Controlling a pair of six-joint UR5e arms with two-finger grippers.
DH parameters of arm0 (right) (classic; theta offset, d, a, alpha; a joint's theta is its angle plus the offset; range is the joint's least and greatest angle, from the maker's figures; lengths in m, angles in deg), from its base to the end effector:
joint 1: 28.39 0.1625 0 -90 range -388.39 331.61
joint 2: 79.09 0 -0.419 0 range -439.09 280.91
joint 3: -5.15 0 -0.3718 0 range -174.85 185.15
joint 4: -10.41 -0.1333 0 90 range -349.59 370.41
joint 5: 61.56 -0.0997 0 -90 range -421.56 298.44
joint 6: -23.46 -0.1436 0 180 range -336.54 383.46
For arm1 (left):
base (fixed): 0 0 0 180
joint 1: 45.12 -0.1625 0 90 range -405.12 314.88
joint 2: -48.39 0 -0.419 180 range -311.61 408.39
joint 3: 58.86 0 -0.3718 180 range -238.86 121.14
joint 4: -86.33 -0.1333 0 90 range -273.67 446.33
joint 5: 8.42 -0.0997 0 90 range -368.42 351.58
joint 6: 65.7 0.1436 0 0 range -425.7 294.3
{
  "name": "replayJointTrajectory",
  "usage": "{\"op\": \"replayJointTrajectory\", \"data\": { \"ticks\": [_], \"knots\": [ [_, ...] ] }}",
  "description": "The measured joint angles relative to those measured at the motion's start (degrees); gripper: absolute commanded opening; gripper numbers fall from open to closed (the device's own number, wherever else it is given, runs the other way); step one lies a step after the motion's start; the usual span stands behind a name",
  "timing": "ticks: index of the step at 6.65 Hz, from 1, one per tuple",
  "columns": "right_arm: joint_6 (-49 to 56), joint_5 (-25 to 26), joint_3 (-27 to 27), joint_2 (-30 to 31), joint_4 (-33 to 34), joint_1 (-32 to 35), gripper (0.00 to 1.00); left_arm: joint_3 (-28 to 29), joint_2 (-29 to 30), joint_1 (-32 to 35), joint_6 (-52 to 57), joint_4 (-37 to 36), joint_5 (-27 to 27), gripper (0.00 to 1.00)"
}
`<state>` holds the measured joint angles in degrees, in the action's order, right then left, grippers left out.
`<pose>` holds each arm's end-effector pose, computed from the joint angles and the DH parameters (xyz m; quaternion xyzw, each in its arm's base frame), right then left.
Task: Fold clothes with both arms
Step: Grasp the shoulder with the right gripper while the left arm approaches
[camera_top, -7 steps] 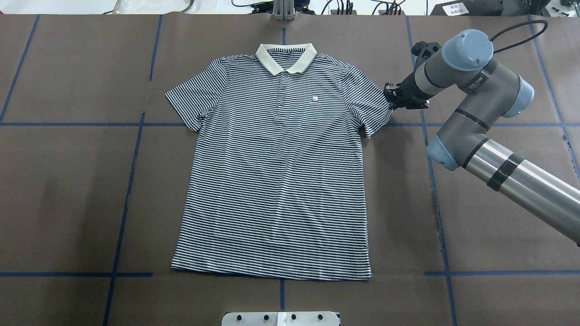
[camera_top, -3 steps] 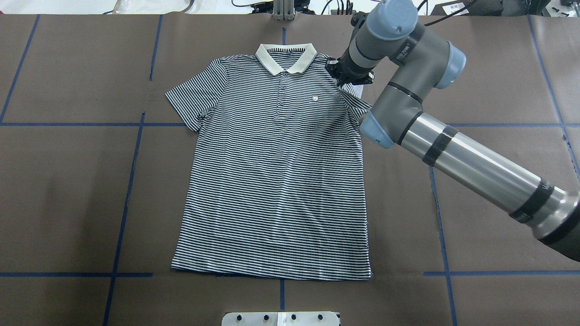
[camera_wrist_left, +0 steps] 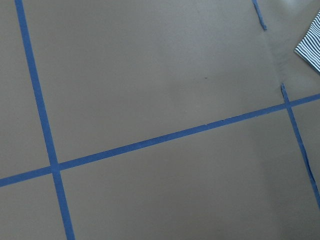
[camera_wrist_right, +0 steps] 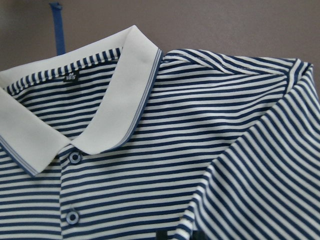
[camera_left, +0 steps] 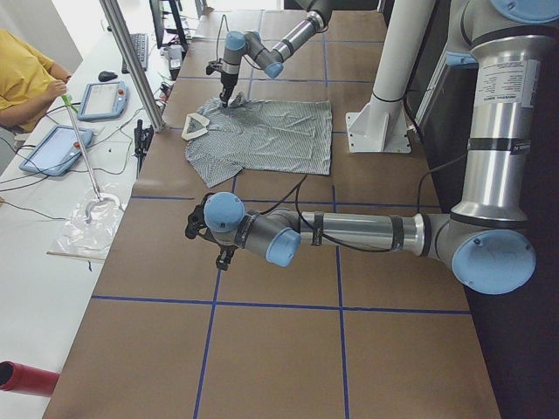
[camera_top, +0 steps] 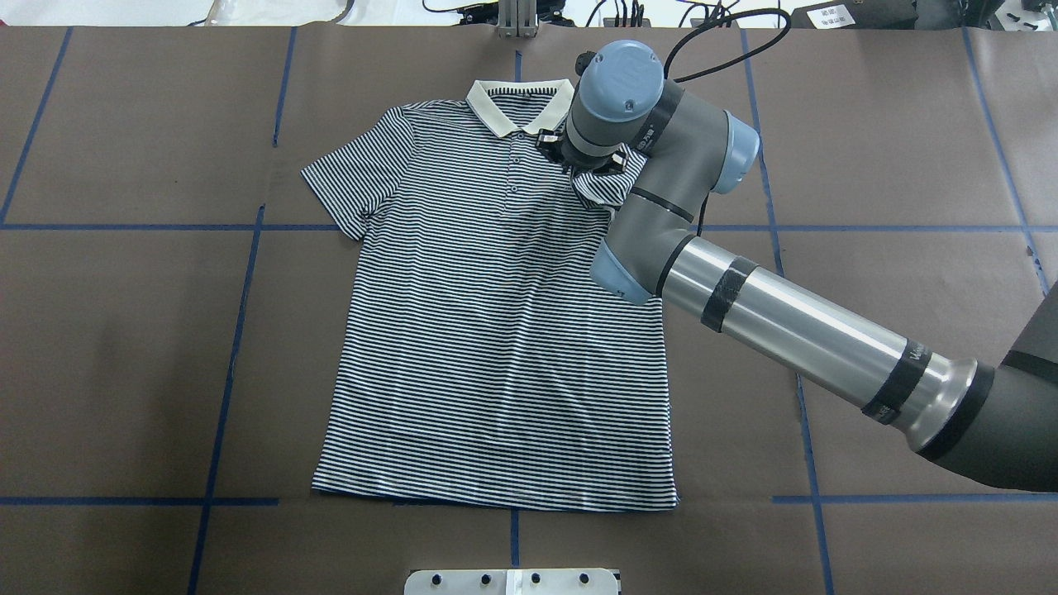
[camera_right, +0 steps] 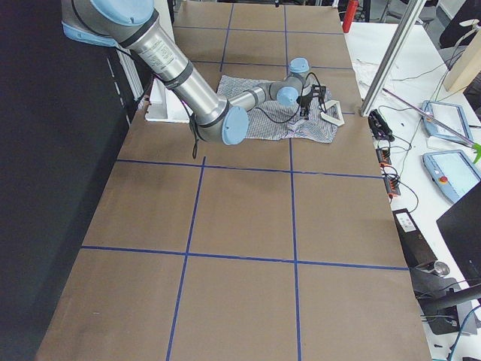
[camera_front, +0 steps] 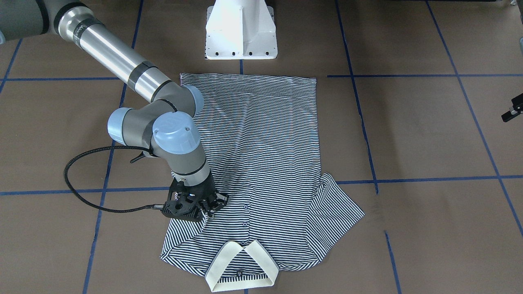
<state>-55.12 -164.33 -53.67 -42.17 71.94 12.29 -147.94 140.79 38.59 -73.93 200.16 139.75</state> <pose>-0.5795 -0.6320 0.2881 0.0953 -0.4241 0.1814 0.8821 0.0448 -0.5099 0.5974 0.1300 0.4947 0.0920 0.8544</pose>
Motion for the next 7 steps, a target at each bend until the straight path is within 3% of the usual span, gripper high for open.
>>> {"op": "replayJointTrajectory", "data": {
  "ticks": [2,4,7],
  "knots": [
    [-1.16,0.91,-3.08,0.04,0.13,-0.09,1.00,1.16,6.50,-3.61,-7.57,0.28,-1.14,0.98],
    [-1.43,-3.08,-11.41,4.24,0.35,0.99,1.00,6.13,17.82,-14.16,-19.79,0.35,-10.73,0.96],
    [-1.03,-6.57,-21.92,14.00,-0.33,1.58,1.00,21.54,31.86,-23.81,-38.61,8.35,-20.70,0.81]
  ]
}}
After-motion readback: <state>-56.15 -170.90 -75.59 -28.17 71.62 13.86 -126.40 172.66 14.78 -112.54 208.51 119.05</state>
